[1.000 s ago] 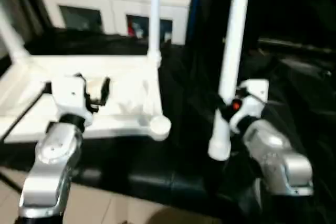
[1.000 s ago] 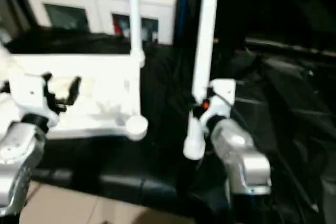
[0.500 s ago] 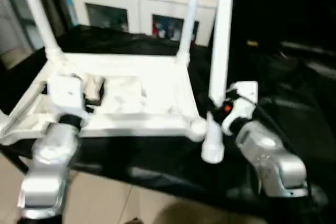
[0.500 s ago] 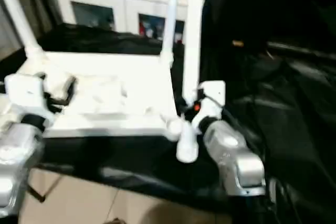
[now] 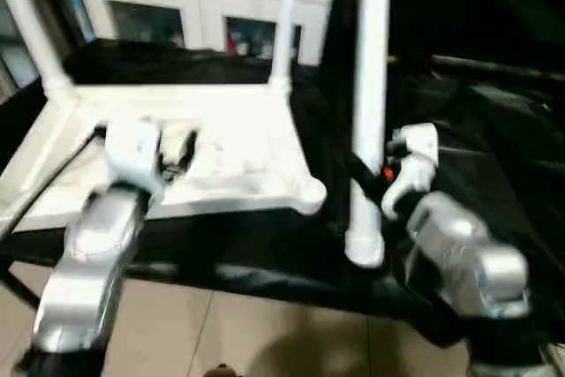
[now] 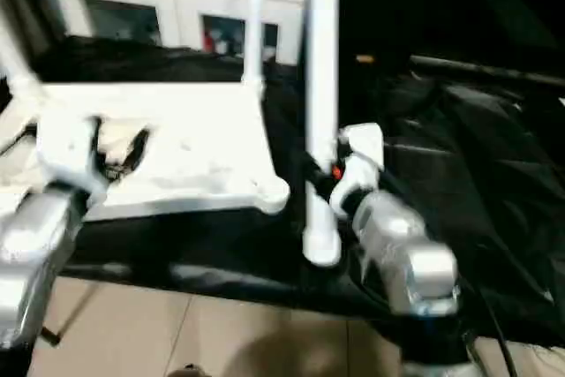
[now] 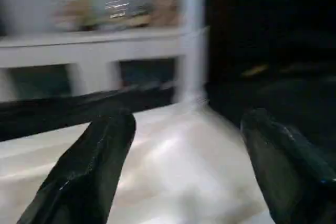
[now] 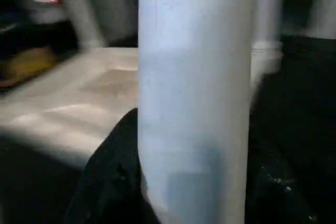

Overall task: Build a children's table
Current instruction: Rotate table base

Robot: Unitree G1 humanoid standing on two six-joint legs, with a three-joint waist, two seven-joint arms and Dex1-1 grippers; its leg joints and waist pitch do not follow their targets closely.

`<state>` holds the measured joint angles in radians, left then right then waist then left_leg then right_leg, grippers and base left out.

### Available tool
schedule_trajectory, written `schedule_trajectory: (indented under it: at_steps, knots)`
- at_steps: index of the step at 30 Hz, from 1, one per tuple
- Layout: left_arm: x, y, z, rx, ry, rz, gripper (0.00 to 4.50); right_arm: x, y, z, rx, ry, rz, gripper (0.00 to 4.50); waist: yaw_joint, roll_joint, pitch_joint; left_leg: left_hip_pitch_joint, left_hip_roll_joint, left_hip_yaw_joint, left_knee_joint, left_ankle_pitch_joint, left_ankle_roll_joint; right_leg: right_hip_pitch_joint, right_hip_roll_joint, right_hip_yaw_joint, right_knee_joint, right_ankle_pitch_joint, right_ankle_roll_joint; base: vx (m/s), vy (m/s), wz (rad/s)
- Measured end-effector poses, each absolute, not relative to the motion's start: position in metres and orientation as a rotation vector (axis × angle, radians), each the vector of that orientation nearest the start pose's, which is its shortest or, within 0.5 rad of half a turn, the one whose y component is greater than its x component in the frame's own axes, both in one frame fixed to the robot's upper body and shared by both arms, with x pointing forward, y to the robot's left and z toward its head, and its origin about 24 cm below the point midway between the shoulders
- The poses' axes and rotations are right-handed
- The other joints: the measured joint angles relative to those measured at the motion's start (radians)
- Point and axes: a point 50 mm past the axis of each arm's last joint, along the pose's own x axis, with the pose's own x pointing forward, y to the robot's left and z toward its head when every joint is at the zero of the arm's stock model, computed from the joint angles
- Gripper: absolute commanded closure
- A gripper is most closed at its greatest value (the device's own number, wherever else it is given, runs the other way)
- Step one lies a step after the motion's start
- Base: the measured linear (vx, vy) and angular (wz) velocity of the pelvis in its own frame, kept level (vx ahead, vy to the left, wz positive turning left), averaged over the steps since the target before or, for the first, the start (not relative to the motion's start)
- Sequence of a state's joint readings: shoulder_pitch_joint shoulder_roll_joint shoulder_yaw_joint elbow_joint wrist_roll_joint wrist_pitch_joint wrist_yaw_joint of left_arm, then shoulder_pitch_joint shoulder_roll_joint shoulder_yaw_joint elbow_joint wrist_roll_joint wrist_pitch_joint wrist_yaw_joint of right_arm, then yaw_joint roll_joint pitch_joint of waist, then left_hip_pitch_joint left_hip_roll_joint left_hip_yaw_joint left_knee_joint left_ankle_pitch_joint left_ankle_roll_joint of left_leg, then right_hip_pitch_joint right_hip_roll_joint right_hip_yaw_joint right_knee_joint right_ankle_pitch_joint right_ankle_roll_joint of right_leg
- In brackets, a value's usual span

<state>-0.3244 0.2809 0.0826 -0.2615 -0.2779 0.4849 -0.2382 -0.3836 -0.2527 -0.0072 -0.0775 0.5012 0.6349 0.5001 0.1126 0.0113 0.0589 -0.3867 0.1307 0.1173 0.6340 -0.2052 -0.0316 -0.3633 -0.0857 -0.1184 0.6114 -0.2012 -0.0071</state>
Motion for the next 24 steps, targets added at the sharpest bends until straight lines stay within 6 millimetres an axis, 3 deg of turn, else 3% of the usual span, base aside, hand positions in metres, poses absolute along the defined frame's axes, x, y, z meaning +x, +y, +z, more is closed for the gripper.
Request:
schedule_trajectory:
  at_steps: [3, 7, 9, 17, 23, 24]
  knots:
    - [0.298, 0.142, 0.172, -0.252, -0.111, -0.571, 0.43, 0.293, -0.136, 0.124, 0.255, 0.216, 0.952, 2.75, 0.009, -0.003, 0.003, 0.002, 0.002, 0.008, -0.009, 0.000, 0.000, -0.001, -0.006, -0.006, -0.002, 0.000, 0.000, 0.000, 0.000, 0.00]
    - [0.295, 0.120, 0.186, -0.396, -0.117, -0.805, 0.03, 0.291, -0.133, 0.137, 0.299, 0.201, 1.103, 2.75, -0.002, -0.004, 0.002, 0.003, 0.003, 0.009, -0.011, 0.001, -0.001, -0.003, -0.006, -0.007, -0.002, 0.000, 0.000, 0.000, 0.000, 0.00]
    - [0.296, 0.107, 0.187, -0.480, -0.077, -0.913, 0.02, 0.292, -0.135, 0.140, 0.303, 0.218, 1.139, 2.75, -0.002, -0.013, 0.004, 0.002, 0.004, 0.011, -0.012, 0.002, -0.003, -0.005, -0.006, -0.007, -0.001, 0.000, 0.000, 0.000, 0.000, 0.00]
    - [0.294, 0.085, 0.189, -0.576, -0.015, -1.088, 0.02, 0.288, -0.126, 0.143, 0.357, 0.254, 1.242, 2.75, 0.007, -0.028, 0.003, 0.000, 0.017, 0.034, -0.014, 0.015, 0.001, -0.009, -0.006, -0.003, 0.002, 0.011, -0.003, 0.039, -0.001, 0.00]
    - [0.293, 0.082, 0.187, -0.579, 0.008, -1.102, 0.02, 0.286, -0.122, 0.141, 0.382, 0.276, 1.272, 2.75, 0.027, -0.033, 0.005, -0.009, 0.019, 0.043, -0.015, 0.017, 0.008, -0.022, -0.006, 0.000, 0.004, 0.004, -0.007, 0.065, 0.003, -0.03]
    - [0.293, 0.082, 0.187, -0.581, 0.012, -1.100, 0.19, 0.285, -0.121, 0.141, 0.385, 0.283, 1.276, 2.75, 0.029, -0.034, 0.005, -0.009, 0.020, 0.045, -0.015, 0.016, 0.011, -0.022, -0.006, 0.000, 0.004, 0.003, -0.008, 0.000, 0.000, 0.00]
